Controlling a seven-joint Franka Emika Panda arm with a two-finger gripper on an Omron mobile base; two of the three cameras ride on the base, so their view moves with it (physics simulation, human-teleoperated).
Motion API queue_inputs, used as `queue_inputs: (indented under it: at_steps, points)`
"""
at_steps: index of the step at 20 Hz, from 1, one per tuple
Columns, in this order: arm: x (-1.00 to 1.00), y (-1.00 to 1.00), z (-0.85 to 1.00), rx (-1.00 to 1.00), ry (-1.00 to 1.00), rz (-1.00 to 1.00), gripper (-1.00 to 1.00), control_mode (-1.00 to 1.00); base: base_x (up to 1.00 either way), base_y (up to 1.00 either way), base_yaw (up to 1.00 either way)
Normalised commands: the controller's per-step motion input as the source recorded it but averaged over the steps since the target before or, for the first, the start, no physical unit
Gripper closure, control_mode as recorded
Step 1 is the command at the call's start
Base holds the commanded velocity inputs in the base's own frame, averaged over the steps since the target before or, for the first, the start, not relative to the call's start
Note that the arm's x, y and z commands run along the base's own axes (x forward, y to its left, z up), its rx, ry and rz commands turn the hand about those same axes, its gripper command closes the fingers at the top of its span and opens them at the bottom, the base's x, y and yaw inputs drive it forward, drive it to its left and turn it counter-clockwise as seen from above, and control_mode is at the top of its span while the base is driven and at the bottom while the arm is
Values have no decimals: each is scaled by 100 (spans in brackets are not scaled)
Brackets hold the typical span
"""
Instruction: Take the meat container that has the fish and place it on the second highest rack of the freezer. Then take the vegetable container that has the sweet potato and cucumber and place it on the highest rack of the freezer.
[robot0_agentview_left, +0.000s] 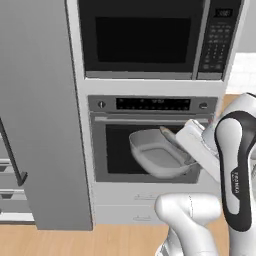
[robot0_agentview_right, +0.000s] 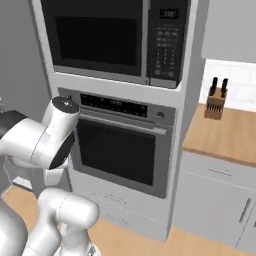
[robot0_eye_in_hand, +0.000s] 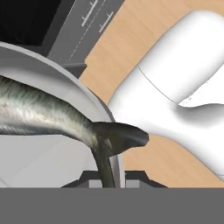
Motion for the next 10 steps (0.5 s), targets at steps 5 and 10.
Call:
queue_inputs:
  at_steps: [5, 10]
  points:
    - [0, 0, 0, 0, 0, 0, 100, 100, 61, 100, 34]
    - [0, 0, 0, 0, 0, 0, 100, 100, 95, 100, 25]
